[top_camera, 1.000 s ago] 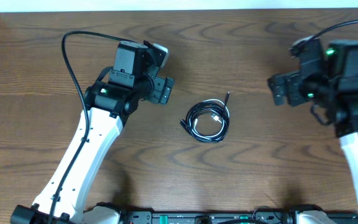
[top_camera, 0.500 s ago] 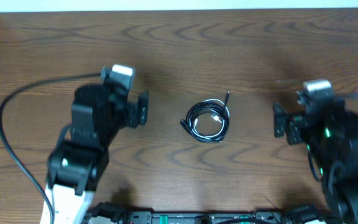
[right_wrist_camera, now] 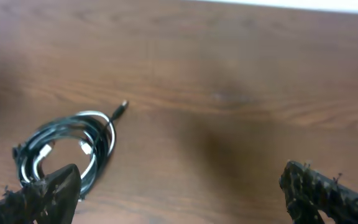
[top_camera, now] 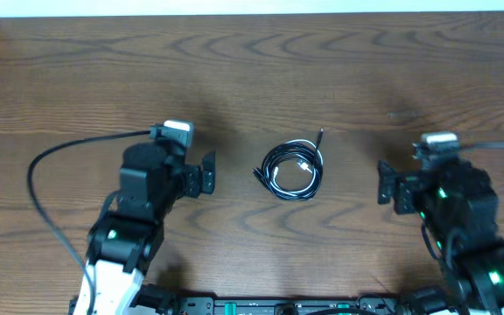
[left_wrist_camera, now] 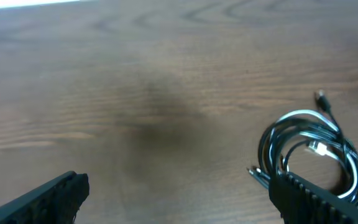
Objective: Untangle cables
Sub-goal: 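Move both grippers inward toward the coiled black and white cables, then lower the left gripper onto the cable coil and grasp it, then reach the right gripper into the coil and grasp the white cable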
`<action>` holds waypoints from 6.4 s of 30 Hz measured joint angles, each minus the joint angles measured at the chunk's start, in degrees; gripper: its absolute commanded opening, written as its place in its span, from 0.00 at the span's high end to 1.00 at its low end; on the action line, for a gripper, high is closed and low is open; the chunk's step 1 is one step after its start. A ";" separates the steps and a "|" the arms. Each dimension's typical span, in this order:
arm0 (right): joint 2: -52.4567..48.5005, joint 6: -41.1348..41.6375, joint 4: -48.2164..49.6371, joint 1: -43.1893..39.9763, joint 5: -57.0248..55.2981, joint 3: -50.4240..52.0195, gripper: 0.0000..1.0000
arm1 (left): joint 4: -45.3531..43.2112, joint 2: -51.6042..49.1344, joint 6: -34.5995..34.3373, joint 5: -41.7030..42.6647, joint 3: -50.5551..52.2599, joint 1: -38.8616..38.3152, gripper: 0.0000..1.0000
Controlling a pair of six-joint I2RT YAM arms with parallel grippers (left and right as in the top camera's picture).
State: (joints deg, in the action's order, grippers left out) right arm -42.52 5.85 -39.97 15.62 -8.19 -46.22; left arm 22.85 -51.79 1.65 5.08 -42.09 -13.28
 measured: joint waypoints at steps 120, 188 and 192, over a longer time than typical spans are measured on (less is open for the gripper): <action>-27.93 -2.29 3.26 -8.96 22.47 -2.05 0.01 | -2.10 -21.07 5.84 16.68 -15.69 -12.44 0.93; -46.73 3.98 39.45 -1.51 38.95 -2.38 0.36 | 0.11 -15.91 -3.39 23.34 -31.21 -12.46 0.92; -46.73 3.98 41.68 -0.24 40.70 -2.38 0.35 | 0.26 -15.47 -3.39 23.37 -31.23 -12.46 0.93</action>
State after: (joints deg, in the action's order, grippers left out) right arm -89.25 9.82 1.72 15.38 32.51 -48.60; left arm 23.11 -67.26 -1.74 28.45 -73.32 -25.74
